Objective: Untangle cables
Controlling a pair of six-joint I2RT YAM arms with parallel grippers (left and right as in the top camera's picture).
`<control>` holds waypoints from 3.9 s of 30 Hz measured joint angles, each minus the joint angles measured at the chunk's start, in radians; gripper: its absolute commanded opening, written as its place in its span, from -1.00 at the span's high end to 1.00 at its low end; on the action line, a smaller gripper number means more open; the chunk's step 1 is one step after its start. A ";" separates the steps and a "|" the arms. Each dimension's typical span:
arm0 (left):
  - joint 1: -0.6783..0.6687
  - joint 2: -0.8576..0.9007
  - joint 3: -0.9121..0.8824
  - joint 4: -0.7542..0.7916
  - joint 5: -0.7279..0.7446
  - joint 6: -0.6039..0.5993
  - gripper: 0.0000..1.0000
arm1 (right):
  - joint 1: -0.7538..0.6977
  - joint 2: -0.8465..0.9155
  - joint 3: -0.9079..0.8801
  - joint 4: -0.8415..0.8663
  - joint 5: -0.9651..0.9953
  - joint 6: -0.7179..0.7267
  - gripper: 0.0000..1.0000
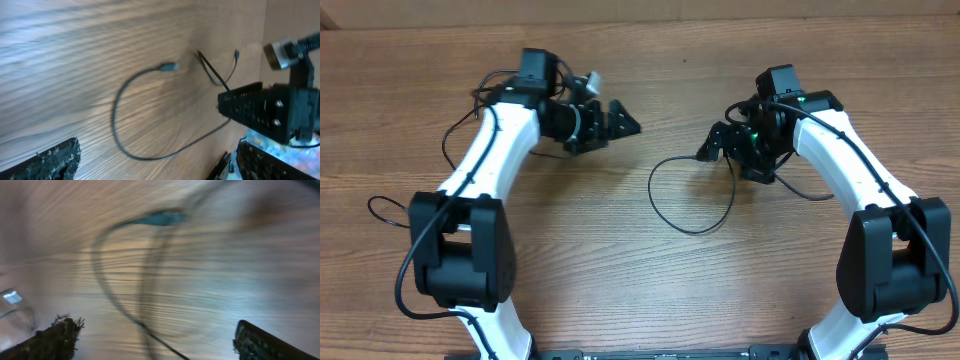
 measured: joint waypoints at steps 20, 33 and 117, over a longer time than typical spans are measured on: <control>-0.467 0.000 0.000 0.097 -0.365 0.013 -0.99 | -0.121 0.004 0.340 -0.555 0.696 0.537 -1.00; -0.643 0.002 0.000 0.237 -0.689 -0.113 0.08 | -0.196 0.004 0.340 -0.486 0.723 0.563 -1.00; -0.493 -0.010 0.000 0.146 -0.602 -0.217 0.92 | -0.196 0.004 0.340 -0.256 0.724 0.565 -1.00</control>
